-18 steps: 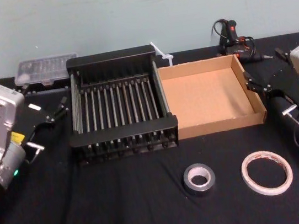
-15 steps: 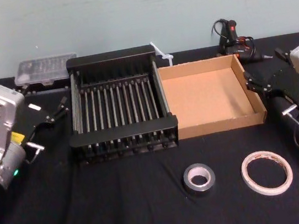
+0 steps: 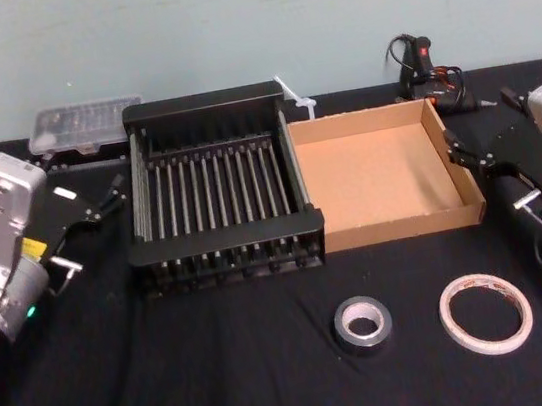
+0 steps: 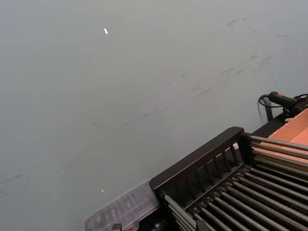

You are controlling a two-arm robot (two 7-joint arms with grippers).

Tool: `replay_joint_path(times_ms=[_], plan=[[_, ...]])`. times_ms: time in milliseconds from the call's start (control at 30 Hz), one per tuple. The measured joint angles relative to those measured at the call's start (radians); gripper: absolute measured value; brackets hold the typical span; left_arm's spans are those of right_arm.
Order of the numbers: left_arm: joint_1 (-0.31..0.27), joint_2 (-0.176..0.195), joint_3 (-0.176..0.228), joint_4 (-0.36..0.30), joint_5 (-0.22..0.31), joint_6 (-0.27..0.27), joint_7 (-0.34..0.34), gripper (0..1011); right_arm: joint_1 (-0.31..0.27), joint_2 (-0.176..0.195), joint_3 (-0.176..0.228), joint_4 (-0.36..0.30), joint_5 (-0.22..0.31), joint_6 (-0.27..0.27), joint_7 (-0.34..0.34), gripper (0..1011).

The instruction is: Pick up the white tape and place it into the black box , Pick up the silver tape and place it into the brown box.

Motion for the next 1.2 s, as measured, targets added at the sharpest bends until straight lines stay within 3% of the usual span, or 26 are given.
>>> replay_joint_path(times_ms=[633,867,1200], plan=[[0.000,0.000,0.000,0.000,0.000,0.000,0.000,1001,0.000,0.000,0.001,0.000,0.000,0.000,0.001,1002],[0.000,0.000,0.000,0.000,0.000,0.000,0.000,1001,-0.025,0.011,0.036,-0.032,0.013,0.008,0.026,1002],[0.000,0.000,0.000,0.000,0.000,0.000,0.000,1001,-0.126,0.075,0.121,-0.170,0.088,0.063,0.070,1003]])
